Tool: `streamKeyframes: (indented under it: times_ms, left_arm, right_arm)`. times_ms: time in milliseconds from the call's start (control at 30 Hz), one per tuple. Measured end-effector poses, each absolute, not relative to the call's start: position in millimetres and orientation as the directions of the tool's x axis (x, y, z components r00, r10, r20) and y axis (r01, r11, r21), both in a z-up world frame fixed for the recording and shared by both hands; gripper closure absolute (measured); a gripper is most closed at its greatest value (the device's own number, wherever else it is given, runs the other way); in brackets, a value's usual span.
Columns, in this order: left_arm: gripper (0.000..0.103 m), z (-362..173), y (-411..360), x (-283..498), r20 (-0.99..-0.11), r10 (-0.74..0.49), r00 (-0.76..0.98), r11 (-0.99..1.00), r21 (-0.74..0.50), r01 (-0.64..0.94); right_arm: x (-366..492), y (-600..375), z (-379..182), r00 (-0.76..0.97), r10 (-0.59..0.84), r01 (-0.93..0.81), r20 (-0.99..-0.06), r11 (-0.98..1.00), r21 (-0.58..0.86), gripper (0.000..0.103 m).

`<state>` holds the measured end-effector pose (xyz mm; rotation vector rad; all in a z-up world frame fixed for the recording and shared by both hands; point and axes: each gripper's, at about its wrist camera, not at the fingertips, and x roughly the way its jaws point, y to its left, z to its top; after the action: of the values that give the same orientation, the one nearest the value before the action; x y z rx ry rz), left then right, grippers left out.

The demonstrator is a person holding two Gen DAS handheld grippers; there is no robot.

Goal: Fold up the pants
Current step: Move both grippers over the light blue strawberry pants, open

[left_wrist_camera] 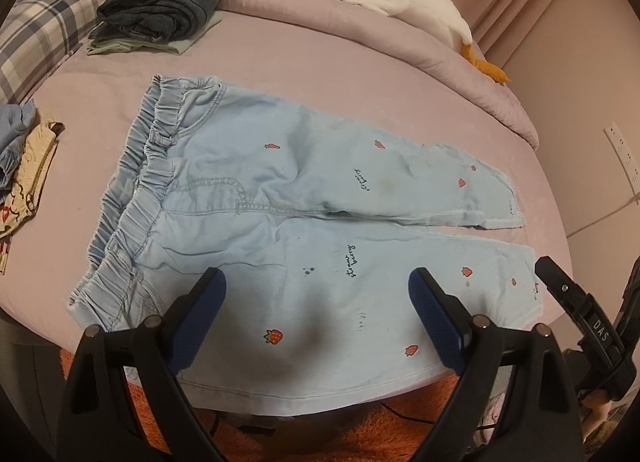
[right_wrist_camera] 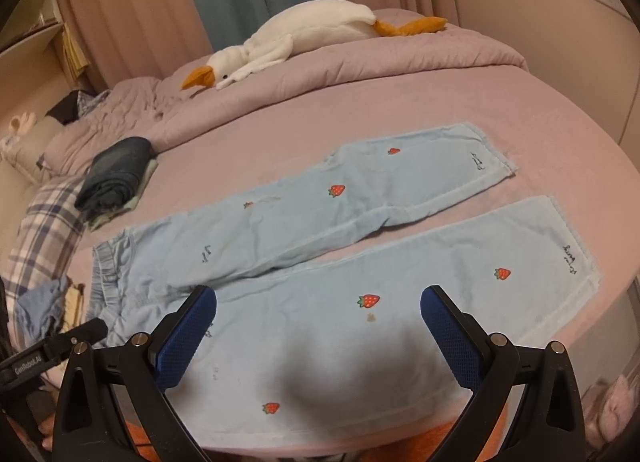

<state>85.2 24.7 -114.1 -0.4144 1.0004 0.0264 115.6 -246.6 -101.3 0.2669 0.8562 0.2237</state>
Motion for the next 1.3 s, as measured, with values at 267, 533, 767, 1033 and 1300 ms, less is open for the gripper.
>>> streamKeyframes:
  times_ms: [267,533,767,1033,1300]
  left_arm:
    - [0.011,-117.7,24.5,85.5,-0.828,-0.188,0.528,0.922,-0.335,-0.196]
    - [0.011,-122.5,28.7,81.3,-0.828,-0.197,0.524,0.921,-0.341,-0.191]
    - [0.011,-127.0,29.2,80.4,-0.833,-0.187,0.521,0.923,-0.331,-0.197]
    - [0.011,-128.4,29.2,75.3,-0.834,-0.176,0.524,0.923,-0.324,-0.206]
    - [0.011,-126.4,24.7,71.3,-0.83,-0.15,0.537,0.938,-0.292,-0.189]
  right_arm:
    - [116.6,-239.9,-111.3,0.602,0.265,-0.069,-0.753,0.957,0.282,0.001]
    - [113.2,-233.7,-112.4,0.593,0.256,-0.07,-0.764,0.961,0.268,0.001]
    - [110.3,-221.5,-112.7,0.586,0.278,-0.124,-0.761,0.959,0.255,0.001]
    - [112.2,-215.2,-117.0,0.582,0.304,-0.152,-0.755,0.952,0.266,0.001]
    - [109.8,-208.9,-119.0,0.575,0.306,-0.166,-0.759,0.952,0.258,0.001]
